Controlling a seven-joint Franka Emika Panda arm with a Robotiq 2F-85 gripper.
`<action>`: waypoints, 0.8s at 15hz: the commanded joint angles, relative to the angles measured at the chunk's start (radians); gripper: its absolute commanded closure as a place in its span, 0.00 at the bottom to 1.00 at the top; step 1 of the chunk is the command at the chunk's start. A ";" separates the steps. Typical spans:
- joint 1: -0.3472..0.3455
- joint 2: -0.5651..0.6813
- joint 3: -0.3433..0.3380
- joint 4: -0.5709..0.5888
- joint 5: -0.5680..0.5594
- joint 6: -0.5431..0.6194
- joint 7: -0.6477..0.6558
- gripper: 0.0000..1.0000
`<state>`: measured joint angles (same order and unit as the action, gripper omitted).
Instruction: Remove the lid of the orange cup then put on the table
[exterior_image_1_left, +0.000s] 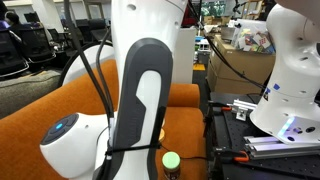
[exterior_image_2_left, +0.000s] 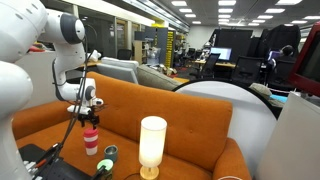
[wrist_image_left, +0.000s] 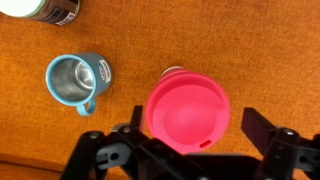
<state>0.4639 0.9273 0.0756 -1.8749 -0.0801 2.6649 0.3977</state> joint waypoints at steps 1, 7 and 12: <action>0.011 0.001 -0.009 0.004 0.017 -0.002 -0.011 0.00; 0.023 0.049 -0.020 0.037 0.035 0.049 0.034 0.00; 0.068 0.096 -0.067 0.076 0.038 0.070 0.094 0.00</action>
<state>0.4860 1.0033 0.0501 -1.8282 -0.0667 2.7266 0.4627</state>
